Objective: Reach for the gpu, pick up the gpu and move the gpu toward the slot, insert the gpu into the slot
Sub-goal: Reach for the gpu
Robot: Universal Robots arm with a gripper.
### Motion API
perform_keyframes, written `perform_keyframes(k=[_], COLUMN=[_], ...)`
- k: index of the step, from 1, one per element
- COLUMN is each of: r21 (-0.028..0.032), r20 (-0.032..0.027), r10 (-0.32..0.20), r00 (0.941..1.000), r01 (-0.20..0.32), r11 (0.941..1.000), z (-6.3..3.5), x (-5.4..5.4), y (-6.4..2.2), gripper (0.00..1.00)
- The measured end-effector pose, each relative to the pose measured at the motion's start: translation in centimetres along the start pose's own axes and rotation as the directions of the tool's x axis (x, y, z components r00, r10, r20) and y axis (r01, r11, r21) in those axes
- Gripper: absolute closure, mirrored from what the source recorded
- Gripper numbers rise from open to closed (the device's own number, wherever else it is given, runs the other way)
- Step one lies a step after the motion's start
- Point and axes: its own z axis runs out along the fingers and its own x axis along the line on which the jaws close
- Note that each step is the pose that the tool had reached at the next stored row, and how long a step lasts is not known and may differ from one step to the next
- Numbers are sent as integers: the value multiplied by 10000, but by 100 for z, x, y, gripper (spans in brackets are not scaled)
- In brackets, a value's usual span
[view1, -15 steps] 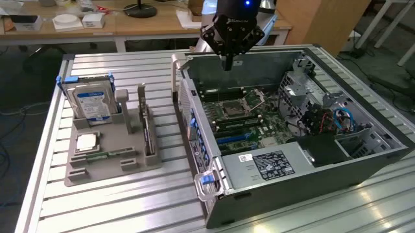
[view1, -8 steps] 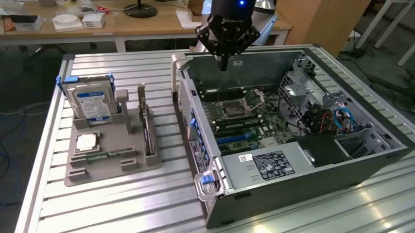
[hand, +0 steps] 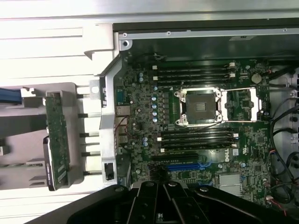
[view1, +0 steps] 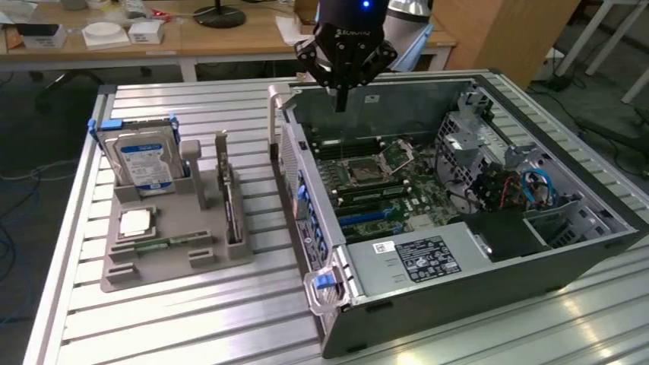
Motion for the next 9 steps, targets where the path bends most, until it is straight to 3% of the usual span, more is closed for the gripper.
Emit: perform_keyframes(k=[9], r21=[0], r20=[0], r10=[0], r00=[10000], r01=[0], r11=[10000], z=[-4], x=[161], y=[-12], gripper=[90])
